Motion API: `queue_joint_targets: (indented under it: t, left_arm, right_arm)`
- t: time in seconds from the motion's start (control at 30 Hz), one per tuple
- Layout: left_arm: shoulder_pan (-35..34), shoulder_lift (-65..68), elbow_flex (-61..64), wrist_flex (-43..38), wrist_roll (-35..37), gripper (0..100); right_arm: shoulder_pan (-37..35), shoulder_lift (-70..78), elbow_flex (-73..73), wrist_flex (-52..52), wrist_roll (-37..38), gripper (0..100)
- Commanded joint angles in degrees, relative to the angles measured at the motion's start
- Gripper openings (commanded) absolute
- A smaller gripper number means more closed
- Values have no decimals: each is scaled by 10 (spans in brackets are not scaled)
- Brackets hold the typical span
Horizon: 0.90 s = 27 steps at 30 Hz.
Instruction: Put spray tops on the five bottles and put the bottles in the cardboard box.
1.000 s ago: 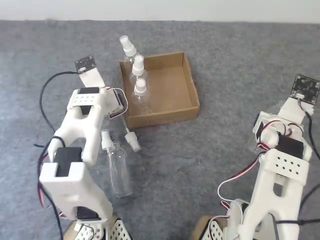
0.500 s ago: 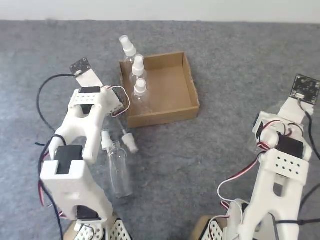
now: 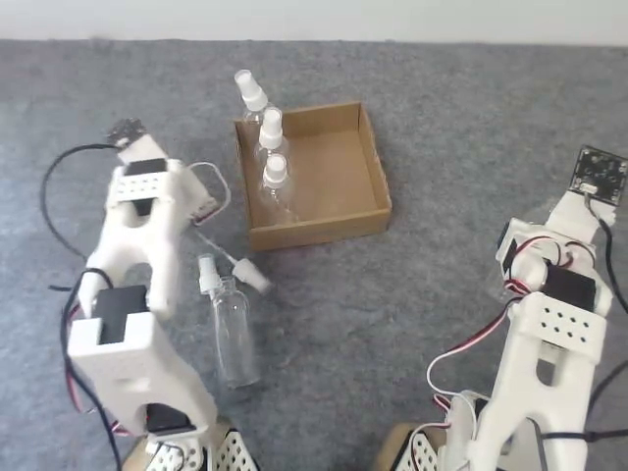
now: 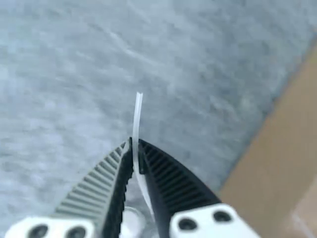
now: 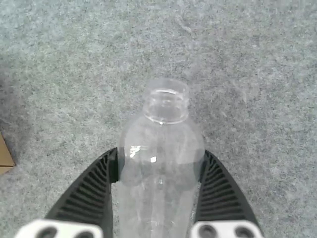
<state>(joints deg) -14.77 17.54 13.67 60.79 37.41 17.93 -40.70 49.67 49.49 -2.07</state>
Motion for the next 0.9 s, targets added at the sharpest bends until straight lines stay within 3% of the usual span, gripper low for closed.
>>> queue_joint_targets:
  t: [0.0, 0.6, 0.87]
  left_arm:
    - [-49, -8, -39, 18, 4, 12]
    - [-243, -8, -42, 27, -89, 12]
    - [-270, -9, -52, 85, -168, 14]
  right_arm:
    - [-4, -20, -4, -10, 8, 52]
    - [-22, -20, -4, -7, 8, 52]
    - [-22, -20, -4, -7, 8, 52]
